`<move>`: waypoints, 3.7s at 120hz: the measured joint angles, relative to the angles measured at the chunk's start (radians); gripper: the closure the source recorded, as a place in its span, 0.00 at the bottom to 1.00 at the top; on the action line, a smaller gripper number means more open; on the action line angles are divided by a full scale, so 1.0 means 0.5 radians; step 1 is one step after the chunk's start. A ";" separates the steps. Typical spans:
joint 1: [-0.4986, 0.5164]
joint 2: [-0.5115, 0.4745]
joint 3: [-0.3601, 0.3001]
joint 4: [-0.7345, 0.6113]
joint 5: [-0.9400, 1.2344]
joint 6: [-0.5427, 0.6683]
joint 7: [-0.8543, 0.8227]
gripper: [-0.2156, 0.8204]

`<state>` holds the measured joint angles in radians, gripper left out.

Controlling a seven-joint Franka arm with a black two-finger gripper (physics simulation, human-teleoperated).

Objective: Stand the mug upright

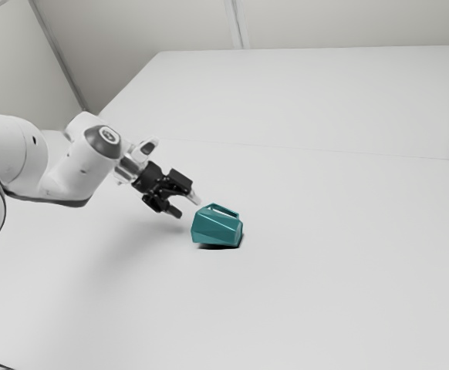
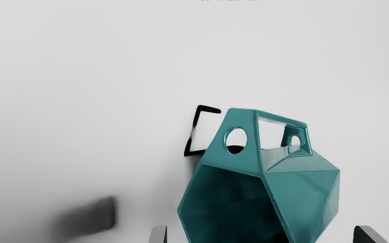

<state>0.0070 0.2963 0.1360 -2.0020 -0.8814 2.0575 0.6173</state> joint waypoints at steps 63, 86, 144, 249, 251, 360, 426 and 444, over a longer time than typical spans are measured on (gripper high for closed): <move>-0.006 0.011 -0.002 -0.119 -0.399 -0.017 0.471 0.21; -0.027 0.023 -0.003 -0.129 -0.509 -0.025 0.580 0.21; -0.052 0.053 -0.015 -0.131 -0.645 -0.009 0.738 0.48; -0.145 0.026 -0.029 -0.087 -0.692 0.045 0.801 0.91; -0.156 0.024 -0.030 -0.076 -0.675 0.052 0.798 0.91; -0.077 0.052 0.001 0.354 1.532 0.182 -0.397 0.97; -0.076 0.045 0.023 0.264 1.518 0.392 -0.785 0.48; -0.098 -0.038 0.028 0.336 1.550 0.374 -0.837 0.34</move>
<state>-0.0421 0.2775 0.1500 -1.8342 -0.1065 2.2445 0.1987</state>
